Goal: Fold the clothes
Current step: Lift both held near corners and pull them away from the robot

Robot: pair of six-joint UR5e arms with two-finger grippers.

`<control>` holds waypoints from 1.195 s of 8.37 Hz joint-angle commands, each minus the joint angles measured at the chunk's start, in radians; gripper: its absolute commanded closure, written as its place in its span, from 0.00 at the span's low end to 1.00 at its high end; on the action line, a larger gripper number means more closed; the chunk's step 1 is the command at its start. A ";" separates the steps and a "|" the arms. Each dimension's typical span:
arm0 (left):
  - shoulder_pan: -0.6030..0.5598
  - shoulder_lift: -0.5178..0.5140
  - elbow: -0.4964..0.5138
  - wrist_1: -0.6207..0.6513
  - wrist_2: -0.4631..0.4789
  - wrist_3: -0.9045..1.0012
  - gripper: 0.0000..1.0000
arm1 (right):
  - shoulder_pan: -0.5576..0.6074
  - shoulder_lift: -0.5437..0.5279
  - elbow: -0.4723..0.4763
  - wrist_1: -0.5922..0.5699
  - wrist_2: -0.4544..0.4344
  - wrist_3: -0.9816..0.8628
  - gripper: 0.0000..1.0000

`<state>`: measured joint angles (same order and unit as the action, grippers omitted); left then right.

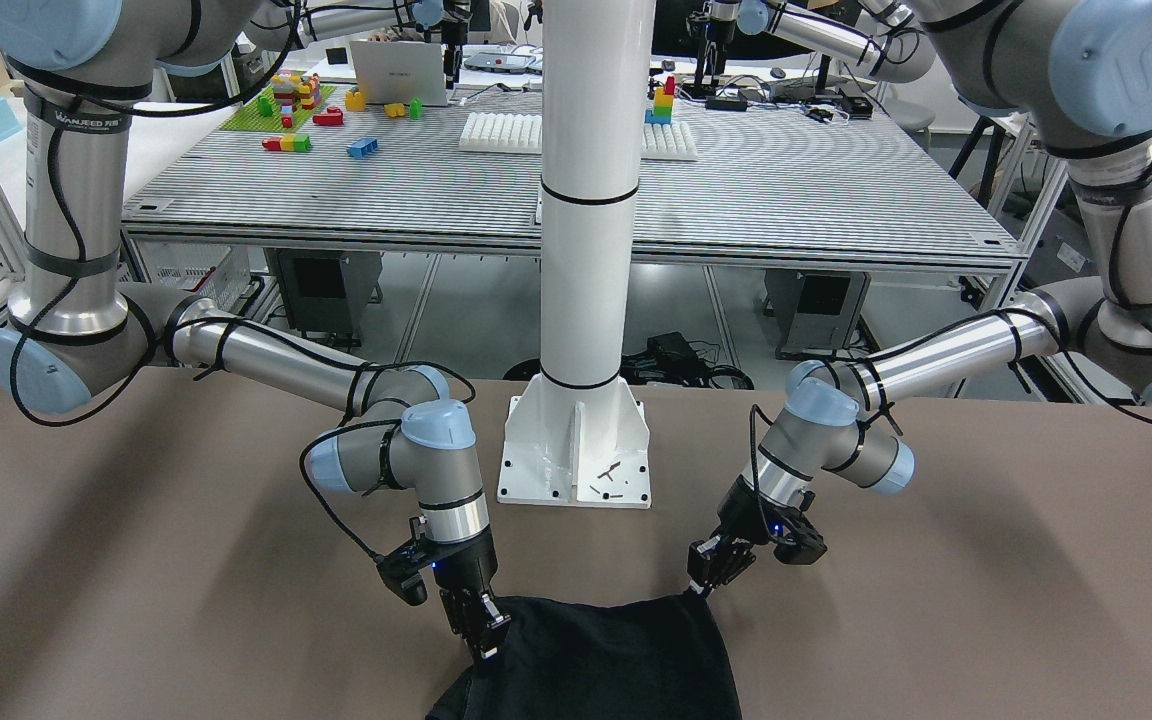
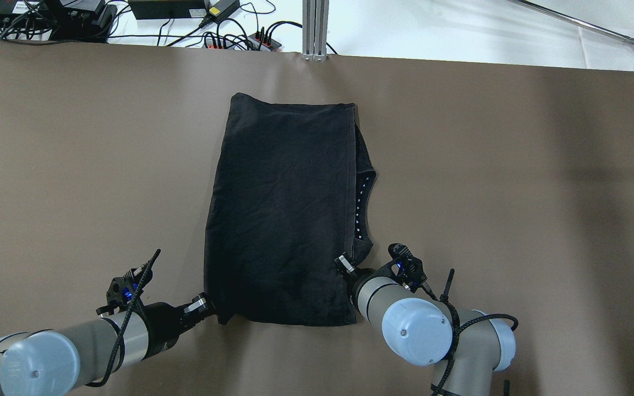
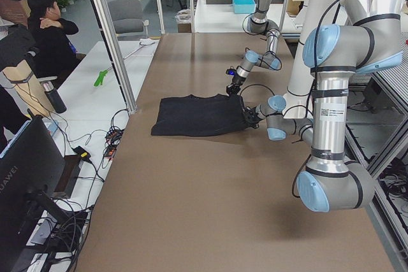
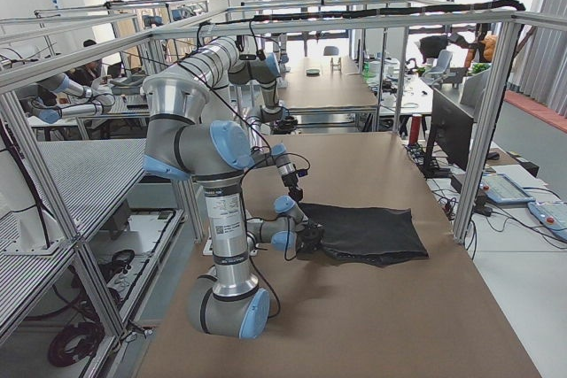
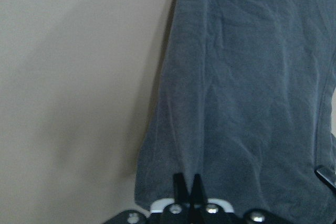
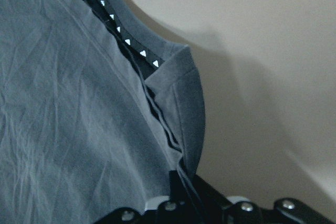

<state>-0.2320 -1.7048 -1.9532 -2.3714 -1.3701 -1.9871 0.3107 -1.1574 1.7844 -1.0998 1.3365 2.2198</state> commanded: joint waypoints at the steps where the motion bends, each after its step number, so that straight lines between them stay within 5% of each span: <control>1: 0.002 -0.003 -0.107 0.112 -0.004 0.005 1.00 | -0.002 -0.045 0.082 -0.011 0.006 -0.073 1.00; 3: 0.055 0.008 -0.148 0.112 0.005 0.007 1.00 | -0.088 -0.175 0.229 -0.014 0.006 -0.092 1.00; 6: 0.155 0.083 -0.382 0.179 0.014 0.007 1.00 | -0.286 -0.369 0.482 -0.017 -0.097 -0.095 1.00; 8: 0.075 -0.031 -0.385 0.312 0.003 0.071 1.00 | -0.265 -0.355 0.495 -0.018 -0.099 -0.103 1.00; 10: -0.080 -0.158 -0.279 0.366 -0.076 0.151 1.00 | -0.138 -0.242 0.437 -0.095 -0.083 -0.176 1.00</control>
<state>-0.1810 -1.7506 -2.3108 -2.0632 -1.3806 -1.8994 0.0830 -1.4891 2.2595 -1.1314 1.2441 2.1034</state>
